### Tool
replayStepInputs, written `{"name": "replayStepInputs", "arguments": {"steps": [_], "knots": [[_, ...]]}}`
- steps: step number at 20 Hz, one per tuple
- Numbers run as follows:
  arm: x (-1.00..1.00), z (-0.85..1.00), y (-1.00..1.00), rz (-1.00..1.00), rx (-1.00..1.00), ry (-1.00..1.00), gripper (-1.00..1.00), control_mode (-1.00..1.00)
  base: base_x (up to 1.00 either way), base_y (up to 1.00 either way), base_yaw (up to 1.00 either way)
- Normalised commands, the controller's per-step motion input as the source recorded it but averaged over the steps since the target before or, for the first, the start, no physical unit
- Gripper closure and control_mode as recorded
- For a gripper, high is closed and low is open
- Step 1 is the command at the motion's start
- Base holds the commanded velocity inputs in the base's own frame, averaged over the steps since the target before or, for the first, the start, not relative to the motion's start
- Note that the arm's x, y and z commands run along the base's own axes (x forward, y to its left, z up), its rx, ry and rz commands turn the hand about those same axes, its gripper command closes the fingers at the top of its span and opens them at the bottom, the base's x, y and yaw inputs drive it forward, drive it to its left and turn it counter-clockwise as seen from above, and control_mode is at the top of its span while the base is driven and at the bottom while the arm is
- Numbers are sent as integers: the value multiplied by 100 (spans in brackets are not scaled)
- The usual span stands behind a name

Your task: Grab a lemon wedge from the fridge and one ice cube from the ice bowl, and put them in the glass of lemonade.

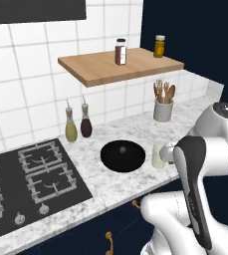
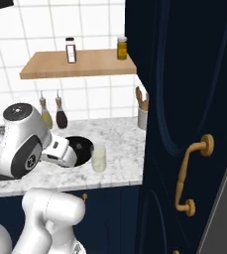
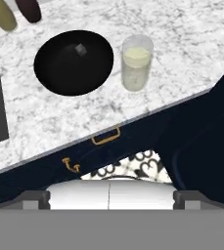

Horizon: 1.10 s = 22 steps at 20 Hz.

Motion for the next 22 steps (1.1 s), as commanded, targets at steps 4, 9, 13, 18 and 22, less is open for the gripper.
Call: {"name": "replayStepInputs", "arguments": {"steps": [4, 9, 13, 18, 22], "knots": [[0, 0, 0, 0, 0, 0, -100, 100, -100, 52, -11], [0, 0, 0, 0, 0, 0, -100, 100, -78, 29, -53], [0, 0, 0, 0, 0, 0, -100, 100, -28, 7, -91], [0, 0, 0, 0, 0, 0, -100, 100, -15, 0, -92], [0, 0, 0, 0, 0, 0, -100, 100, -27, 0, -88]]}}
